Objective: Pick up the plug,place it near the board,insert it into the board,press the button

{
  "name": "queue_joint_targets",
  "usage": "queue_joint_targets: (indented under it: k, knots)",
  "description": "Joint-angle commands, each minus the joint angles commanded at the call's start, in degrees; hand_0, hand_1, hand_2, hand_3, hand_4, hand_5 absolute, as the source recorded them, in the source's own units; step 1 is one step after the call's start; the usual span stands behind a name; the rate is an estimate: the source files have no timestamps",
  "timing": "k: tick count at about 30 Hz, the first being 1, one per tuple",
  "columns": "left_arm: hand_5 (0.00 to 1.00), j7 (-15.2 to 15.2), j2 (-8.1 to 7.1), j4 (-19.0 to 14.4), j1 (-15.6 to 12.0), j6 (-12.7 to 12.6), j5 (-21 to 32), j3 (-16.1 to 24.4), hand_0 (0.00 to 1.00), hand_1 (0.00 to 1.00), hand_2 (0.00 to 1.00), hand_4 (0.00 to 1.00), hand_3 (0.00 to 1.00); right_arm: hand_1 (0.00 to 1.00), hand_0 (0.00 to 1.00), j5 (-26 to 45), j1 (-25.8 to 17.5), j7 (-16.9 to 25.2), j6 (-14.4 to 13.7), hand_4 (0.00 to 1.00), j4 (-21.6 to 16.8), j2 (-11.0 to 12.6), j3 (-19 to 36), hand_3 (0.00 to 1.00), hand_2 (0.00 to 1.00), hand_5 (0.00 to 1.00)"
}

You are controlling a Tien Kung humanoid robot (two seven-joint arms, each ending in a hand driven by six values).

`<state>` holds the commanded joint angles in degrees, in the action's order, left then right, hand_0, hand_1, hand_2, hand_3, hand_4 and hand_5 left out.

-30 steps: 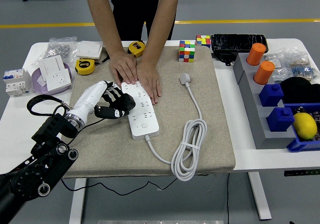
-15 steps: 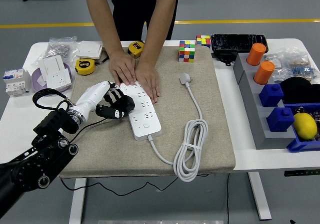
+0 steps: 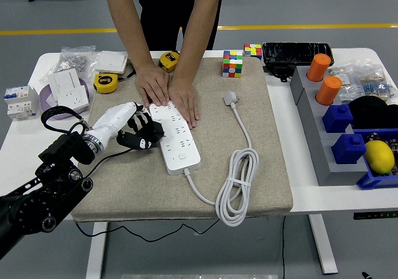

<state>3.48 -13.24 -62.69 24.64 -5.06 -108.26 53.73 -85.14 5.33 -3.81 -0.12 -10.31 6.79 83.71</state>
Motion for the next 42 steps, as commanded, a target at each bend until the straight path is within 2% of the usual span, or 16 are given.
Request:
queue_joint_targets:
  k: [16, 20, 21, 26, 27, 32, 33, 38, 39, 42]
  knots:
    - [0.002, -0.3, 0.33, 0.1, 0.6, -0.1, 0.8, -0.8, 0.447, 0.325, 0.296, 0.815, 0.384, 0.767, 0.891, 0.0, 0.0, 0.0, 0.1, 0.998, 0.0, 0.1, 0.1, 0.774, 0.744, 0.998]
    - [0.002, -0.6, 0.42, -0.6, 0.0, 0.8, 2.2, 0.0, 0.447, 0.325, 0.296, 0.815, 0.384, 0.767, 0.891, -0.2, -0.1, 0.1, 0.2, 0.998, 0.0, 0.2, 0.3, 0.774, 0.744, 0.998]
    - [0.208, -0.8, 0.41, -0.8, -0.2, 1.1, 2.9, 0.2, 0.539, 0.558, 0.480, 0.998, 0.456, 0.767, 0.891, -0.2, -0.1, 0.1, 0.2, 0.998, 0.0, 0.2, 0.4, 0.775, 0.745, 0.998]
    - [0.208, -0.9, 0.34, -1.4, -0.5, 2.6, 4.8, 0.7, 0.539, 0.558, 0.480, 0.998, 0.456, 0.767, 0.891, -0.3, -0.1, 0.1, 0.4, 0.998, 0.0, 0.2, 0.5, 0.775, 0.745, 0.998]
    - [0.414, -0.8, 0.33, -1.5, -0.6, 3.0, 5.2, 0.7, 0.703, 0.747, 0.696, 0.998, 0.706, 0.768, 0.894, -0.2, -0.1, 0.1, 0.4, 0.998, 0.0, 0.2, 0.5, 0.775, 0.745, 0.998]
    - [0.414, -0.8, 0.29, -1.6, -0.7, 3.9, 6.6, 0.6, 0.703, 0.747, 0.696, 0.998, 0.706, 0.768, 0.894, -0.2, -0.1, 0.0, 0.7, 0.998, 0.0, 0.3, 0.8, 0.775, 0.745, 0.998]
    - [0.551, -0.8, 0.29, -1.6, -0.8, 4.0, 6.8, 0.6, 0.839, 0.892, 0.848, 0.998, 0.873, 0.768, 0.915, -0.2, -0.1, 0.0, 0.7, 0.998, 0.0, 0.3, 0.9, 0.777, 0.746, 0.998]
    - [0.551, -1.0, 0.37, -1.9, -0.8, 4.0, 8.2, 1.3, 0.839, 0.892, 0.848, 0.998, 0.873, 0.768, 0.915, -0.5, -0.1, 0.0, 0.6, 0.998, 0.0, 0.3, 1.2, 0.777, 0.746, 0.998]
    - [0.628, -1.1, 0.42, -2.0, -0.8, 4.0, 8.4, 1.4, 0.860, 0.912, 0.877, 0.998, 0.900, 0.769, 0.921, -0.5, -0.1, 0.0, 0.6, 0.998, 0.0, 0.3, 1.2, 0.775, 0.746, 0.998]
    - [0.628, -1.2, 0.57, -2.3, -1.0, 3.9, 8.7, 2.2, 0.860, 0.912, 0.877, 0.998, 0.900, 0.769, 0.921, -0.5, -0.1, 0.0, 0.6, 0.998, 0.0, 0.3, 1.2, 0.775, 0.746, 0.998]
